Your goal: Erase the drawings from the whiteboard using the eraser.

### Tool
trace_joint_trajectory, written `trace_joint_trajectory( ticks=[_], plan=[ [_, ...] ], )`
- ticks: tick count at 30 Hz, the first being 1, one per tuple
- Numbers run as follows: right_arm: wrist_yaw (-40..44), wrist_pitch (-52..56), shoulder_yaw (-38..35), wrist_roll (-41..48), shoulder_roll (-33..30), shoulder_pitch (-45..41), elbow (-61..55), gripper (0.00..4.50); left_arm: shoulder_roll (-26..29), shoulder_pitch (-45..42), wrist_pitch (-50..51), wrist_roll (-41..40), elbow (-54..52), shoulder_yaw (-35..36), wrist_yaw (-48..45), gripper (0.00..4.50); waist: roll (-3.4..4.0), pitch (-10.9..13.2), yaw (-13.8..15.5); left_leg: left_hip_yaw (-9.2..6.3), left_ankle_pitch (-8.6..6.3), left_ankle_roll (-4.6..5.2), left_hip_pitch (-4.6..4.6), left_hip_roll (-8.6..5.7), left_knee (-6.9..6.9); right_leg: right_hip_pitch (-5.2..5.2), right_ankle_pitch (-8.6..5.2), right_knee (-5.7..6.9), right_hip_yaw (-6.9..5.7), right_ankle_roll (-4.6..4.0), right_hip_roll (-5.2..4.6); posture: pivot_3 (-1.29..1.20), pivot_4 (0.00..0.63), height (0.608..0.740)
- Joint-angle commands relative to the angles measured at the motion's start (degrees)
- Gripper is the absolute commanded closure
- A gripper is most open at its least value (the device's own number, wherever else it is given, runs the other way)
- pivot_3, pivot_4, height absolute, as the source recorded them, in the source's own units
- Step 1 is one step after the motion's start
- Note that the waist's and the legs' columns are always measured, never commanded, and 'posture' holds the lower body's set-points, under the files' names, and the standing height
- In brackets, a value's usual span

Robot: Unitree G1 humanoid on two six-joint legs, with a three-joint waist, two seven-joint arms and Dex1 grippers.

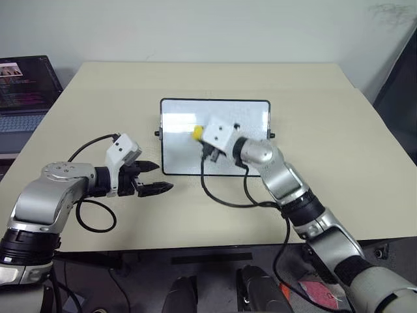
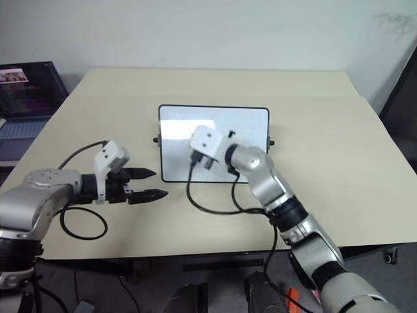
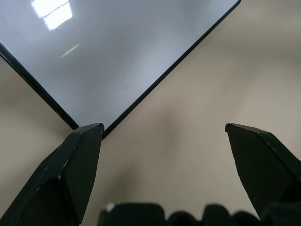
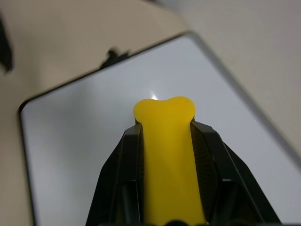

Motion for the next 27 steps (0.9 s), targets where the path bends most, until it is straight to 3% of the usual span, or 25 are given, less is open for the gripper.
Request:
trace_joint_trajectory(
  ticks=[1, 11, 20, 27],
  plan=[
    [-3.2, -3.8, -1.1, -0.1, 1.9, -3.7, 4.8, 3.41, 0.9, -0.7, -0.4, 0.7, -0.3, 0.1, -0.5, 0.00, 0.00, 0.0, 0.0, 0.00, 0.00, 0.00, 0.00, 0.00, -0.01, 0.00, 0.00, 0.00, 0.00, -0.01, 0.00, 0.00, 0.150, 0.740],
    [-3.4, -8.5, 1.3, -2.1, 4.7, -8.8, 23.7, 3.41, 0.9, 0.0, 0.3, 0.8, -1.4, 0.2, -0.9, 0.00, 0.00, 0.0, 0.0, 0.03, -0.01, -0.01, -0.02, -0.02, 0.01, 0.01, 0.04, -0.01, 0.02, -0.06, -0.02, 0.00, 0.150, 0.740],
    [7.8, -2.0, 6.5, -3.6, 1.5, -0.7, 20.3, 3.41, 0.9, -0.1, 0.5, 0.7, -1.8, 0.3, -0.8, 0.00, -0.03, 0.0, 0.1, -0.01, 0.01, 0.01, 0.15, -0.02, 0.09, 0.20, 0.01, 0.03, 0.00, 0.01, -0.01, 0.00, 0.150, 0.740],
    [5.8, -2.1, 3.0, -1.3, 2.5, -1.6, 15.9, 3.41, 0.3, -1.2, 0.0, 1.1, -1.2, -0.5, -1.0, 0.00, -0.01, 0.0, 0.1, -0.02, 0.04, 0.05, 1.00, -0.03, 0.19, 1.08, 0.02, 0.00, 0.01, -0.04, 0.00, 0.00, 0.150, 0.740]
  ],
)
